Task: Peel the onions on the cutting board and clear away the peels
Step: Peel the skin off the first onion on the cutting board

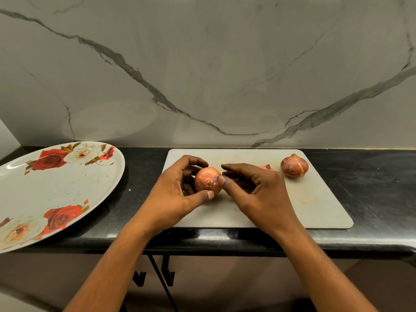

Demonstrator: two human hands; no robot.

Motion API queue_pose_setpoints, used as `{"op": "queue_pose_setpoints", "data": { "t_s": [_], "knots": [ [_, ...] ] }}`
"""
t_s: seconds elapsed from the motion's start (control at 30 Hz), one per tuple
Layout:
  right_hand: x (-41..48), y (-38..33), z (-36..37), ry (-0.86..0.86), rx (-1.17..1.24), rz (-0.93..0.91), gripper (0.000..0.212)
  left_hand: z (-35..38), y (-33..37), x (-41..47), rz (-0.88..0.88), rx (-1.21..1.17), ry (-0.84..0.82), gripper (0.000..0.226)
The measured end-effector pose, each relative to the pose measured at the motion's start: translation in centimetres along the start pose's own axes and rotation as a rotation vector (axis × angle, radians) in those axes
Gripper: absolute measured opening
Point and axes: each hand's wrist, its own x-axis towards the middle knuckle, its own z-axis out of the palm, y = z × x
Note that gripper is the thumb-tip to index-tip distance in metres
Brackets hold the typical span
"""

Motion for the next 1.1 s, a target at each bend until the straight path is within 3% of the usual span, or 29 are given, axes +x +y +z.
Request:
{"op": "queue_pose_setpoints", "data": {
  "t_s": [0.13, 0.53, 0.97, 1.1],
  "knots": [
    [0.1, -0.1, 0.0, -0.028, -0.028, -0.065, 0.023, 0.0, 0.0, 0.0, 0.007, -0.013, 0.002, 0.055],
    [0.3, 0.8, 0.0, 0.008, -0.006, 0.002, 0.005, -0.2, 0.4, 0.1, 0.002, -0.051, 0.018, 0.053],
    [0.1, -0.3, 0.1, -0.047, -0.005, -0.037, 0.038, 0.1, 0.8, -0.4, 0.068, 0.004, -0.021, 0.06],
    [0.2, -0.3, 0.0, -0.04, 0.025, -0.054, 0.043, 0.1, 1.0, -0.4, 0.076, -0.003, -0.031, 0.052]
  ]
}}
